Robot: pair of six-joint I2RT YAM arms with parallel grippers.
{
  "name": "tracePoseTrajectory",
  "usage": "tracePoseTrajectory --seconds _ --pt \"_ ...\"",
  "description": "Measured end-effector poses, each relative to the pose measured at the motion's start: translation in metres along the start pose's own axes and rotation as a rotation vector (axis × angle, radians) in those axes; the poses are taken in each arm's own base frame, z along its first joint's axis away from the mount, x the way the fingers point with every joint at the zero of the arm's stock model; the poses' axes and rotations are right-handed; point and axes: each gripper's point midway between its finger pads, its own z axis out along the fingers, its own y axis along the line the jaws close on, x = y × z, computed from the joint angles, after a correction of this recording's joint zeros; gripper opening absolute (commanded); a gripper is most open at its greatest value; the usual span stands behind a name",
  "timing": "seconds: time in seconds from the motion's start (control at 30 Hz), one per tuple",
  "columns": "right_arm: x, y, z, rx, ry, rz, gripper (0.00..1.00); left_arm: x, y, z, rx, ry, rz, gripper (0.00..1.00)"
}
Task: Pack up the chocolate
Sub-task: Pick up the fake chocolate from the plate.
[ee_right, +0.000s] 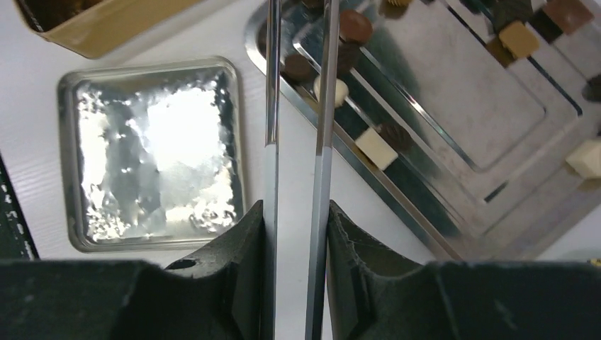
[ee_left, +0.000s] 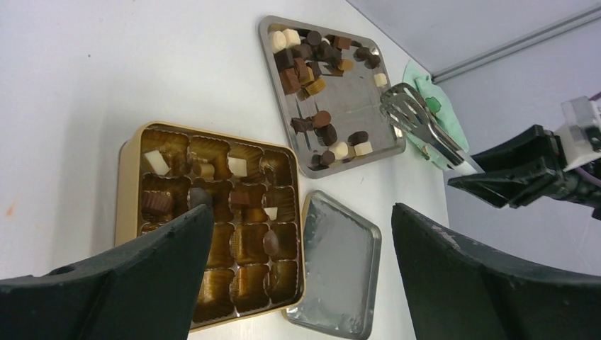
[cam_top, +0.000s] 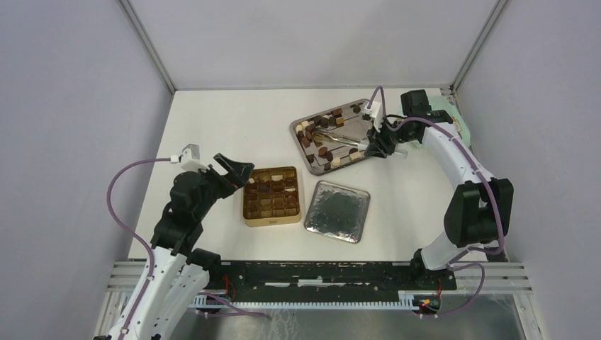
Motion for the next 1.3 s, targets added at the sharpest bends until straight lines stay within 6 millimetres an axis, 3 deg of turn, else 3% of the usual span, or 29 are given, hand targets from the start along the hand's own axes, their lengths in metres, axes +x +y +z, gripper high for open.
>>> tracePoseTrajectory --seconds 0.23,0.4,0.63,0.8,1.3 --pt "0.046 -0.033 0.006 0.077 0.148 0.052 0.37 0.005 -0.004 0.002 0.019 0.027 -0.017 1.00" --pt "0.065 -0.046 0.011 0.105 0.222 0.054 0.37 0.006 -0.004 0.003 0.022 0.028 -0.018 1.00" --pt "0.066 -0.076 0.022 0.146 0.237 0.058 0.38 0.011 0.000 0.005 0.008 0.043 -0.030 1.00" --pt "0.067 -0.085 0.033 0.149 0.244 0.073 0.39 0.012 0.002 0.008 0.001 0.050 -0.030 1.00" --pt "0.069 -0.081 0.061 0.112 0.266 0.083 0.43 0.014 0.004 0.011 -0.005 0.055 -0.031 1.00"
